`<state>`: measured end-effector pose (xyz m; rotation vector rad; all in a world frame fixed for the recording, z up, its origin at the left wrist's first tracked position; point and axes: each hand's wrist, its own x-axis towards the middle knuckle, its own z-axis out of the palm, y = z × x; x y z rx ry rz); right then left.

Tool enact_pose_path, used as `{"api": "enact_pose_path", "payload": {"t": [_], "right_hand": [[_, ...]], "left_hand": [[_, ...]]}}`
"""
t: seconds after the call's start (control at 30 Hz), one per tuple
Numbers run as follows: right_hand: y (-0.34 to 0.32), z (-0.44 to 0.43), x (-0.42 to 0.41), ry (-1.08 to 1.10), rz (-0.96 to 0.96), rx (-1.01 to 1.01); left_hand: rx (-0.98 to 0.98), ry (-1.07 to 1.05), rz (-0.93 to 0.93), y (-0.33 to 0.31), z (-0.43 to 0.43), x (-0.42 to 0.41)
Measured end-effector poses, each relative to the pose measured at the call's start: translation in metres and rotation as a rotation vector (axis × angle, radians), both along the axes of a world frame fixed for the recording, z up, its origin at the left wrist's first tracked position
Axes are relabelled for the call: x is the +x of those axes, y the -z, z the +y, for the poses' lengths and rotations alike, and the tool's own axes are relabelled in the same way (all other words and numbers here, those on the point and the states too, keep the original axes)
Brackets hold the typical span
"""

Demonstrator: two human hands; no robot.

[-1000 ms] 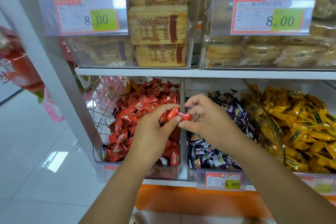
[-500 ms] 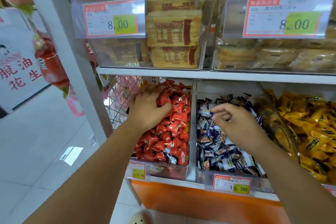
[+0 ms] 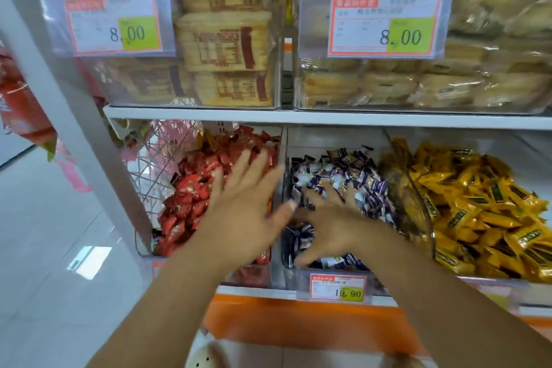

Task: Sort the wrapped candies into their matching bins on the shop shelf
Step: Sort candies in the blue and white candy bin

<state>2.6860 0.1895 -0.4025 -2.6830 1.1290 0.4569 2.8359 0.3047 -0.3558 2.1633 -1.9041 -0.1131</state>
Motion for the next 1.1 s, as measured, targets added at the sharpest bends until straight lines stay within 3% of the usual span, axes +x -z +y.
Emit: {"api": "enact_pose_path", "payload": {"t": [0.17,0.3,0.4,0.5,0.57,0.63,0.77,0.93,1.1], "right_hand": [[0.01,-0.031,-0.009,0.01,0.062,-0.202],[-0.025,-0.045,-0.018,0.0,0.043,-0.119],[-0.037,-0.023,-0.017,-0.246,-0.093,0.043],[-0.022,-0.003,-0.006,-0.452,0.078,0.198],[-0.006,-0.008,0.0,-0.489,0.203,0.092],[0.003,-0.021,0.002,-0.515,0.21,-0.03],[-0.008,-0.056,0.003,-0.411,0.13,-0.155],[-0.038,-0.076,-0.006,-0.188,0.021,0.012],[-0.051,-0.034,-0.02,-0.38,0.08,0.105]], "left_hand": [[0.008,0.027,-0.035,0.032,0.008,0.0],[-0.004,0.069,-0.016,0.031,0.011,0.012],[-0.004,0.101,-0.018,0.03,0.012,0.02],[-0.016,0.129,-0.017,0.031,0.011,0.023],[-0.031,0.149,-0.037,0.035,0.01,0.026],[-0.06,0.158,-0.039,0.038,0.008,0.028],[-0.105,0.174,-0.01,0.041,0.006,0.027],[-0.125,0.186,0.005,0.042,0.006,0.027],[-0.135,0.196,-0.012,0.042,0.005,0.026]]}}
